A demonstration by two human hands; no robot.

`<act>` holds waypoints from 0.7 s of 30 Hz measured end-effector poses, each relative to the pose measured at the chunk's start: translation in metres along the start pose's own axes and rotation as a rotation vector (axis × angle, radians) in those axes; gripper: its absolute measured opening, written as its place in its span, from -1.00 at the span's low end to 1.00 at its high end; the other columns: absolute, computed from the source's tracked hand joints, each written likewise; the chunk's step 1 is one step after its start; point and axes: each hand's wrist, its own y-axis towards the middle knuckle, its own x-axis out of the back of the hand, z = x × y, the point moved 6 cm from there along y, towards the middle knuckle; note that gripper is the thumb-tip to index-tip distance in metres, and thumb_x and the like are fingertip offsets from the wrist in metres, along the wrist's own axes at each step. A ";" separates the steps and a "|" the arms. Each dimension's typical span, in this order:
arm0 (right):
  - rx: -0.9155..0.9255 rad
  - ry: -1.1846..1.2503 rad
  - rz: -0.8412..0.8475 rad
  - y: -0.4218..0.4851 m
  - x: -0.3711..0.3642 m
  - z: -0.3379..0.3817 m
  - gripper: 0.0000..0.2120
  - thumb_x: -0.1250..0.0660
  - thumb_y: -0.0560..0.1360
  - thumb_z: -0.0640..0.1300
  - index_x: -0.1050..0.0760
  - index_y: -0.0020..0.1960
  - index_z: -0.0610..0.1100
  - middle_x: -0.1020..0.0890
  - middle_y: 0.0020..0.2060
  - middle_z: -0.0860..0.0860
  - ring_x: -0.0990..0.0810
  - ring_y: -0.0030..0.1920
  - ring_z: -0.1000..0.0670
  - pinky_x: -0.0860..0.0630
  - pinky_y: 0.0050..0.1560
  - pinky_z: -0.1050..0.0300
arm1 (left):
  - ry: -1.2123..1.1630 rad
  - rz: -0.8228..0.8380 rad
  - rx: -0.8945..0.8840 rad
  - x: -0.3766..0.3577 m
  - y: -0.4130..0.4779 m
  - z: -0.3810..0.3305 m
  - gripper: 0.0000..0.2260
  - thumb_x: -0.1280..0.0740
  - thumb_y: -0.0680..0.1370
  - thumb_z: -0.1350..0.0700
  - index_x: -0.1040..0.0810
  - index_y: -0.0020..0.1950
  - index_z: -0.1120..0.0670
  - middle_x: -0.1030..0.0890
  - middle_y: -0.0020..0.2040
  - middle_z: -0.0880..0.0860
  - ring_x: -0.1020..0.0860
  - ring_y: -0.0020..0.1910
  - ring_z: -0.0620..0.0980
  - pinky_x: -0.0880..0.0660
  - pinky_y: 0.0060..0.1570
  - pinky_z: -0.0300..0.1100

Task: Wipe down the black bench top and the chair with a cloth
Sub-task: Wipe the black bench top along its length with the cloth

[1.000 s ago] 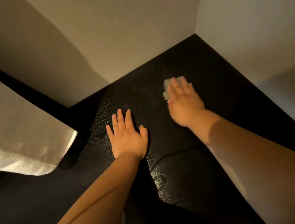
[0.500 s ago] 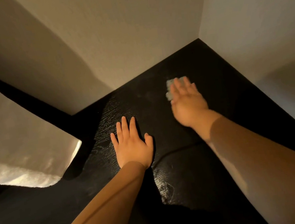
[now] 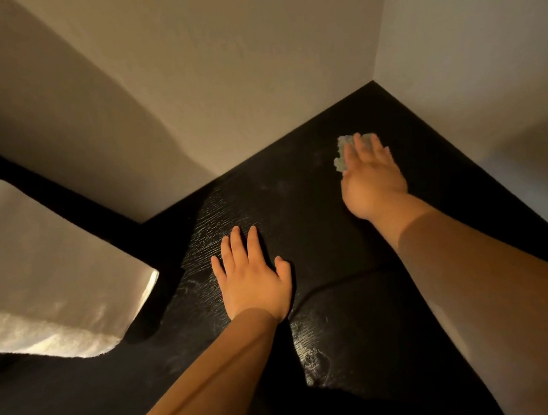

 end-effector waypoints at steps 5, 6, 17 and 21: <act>0.346 0.021 0.011 -0.048 -0.024 0.088 -0.39 -0.02 0.72 -0.02 0.11 0.70 -0.05 0.15 0.69 -0.01 0.24 0.66 -0.15 0.23 0.63 -0.10 | 0.007 0.025 -0.008 -0.001 0.001 -0.001 -0.27 0.06 0.56 -0.24 -0.05 0.73 -0.02 0.02 0.74 0.08 0.12 0.71 0.13 0.18 0.64 0.25; 0.437 0.018 0.028 -0.059 -0.029 0.098 -0.40 -0.02 0.72 -0.02 0.10 0.70 -0.03 0.15 0.69 0.01 0.25 0.66 -0.11 0.24 0.63 -0.07 | 0.003 0.029 -0.010 -0.001 0.002 -0.001 -0.27 0.05 0.57 -0.24 -0.05 0.73 -0.02 0.01 0.74 0.09 0.12 0.71 0.12 0.18 0.64 0.26; -0.022 0.004 0.070 0.009 0.006 -0.011 -0.34 -0.05 0.72 -0.02 0.23 0.69 -0.07 0.22 0.68 -0.06 0.25 0.66 -0.20 0.16 0.65 -0.18 | -0.126 -0.068 -0.031 0.018 0.069 0.003 -0.37 -0.25 0.64 -0.14 -0.26 0.67 0.08 -0.17 0.69 0.13 -0.10 0.68 0.13 -0.02 0.65 0.14; 0.110 0.016 -0.003 -0.003 -0.004 0.040 -0.38 0.02 0.72 0.00 0.17 0.70 -0.10 0.17 0.69 -0.08 0.23 0.66 -0.22 0.18 0.64 -0.17 | -0.046 -0.013 0.025 0.011 0.083 0.001 -0.31 -0.09 0.66 -0.17 -0.04 0.74 0.08 0.01 0.74 0.10 0.08 0.72 0.09 0.15 0.67 0.12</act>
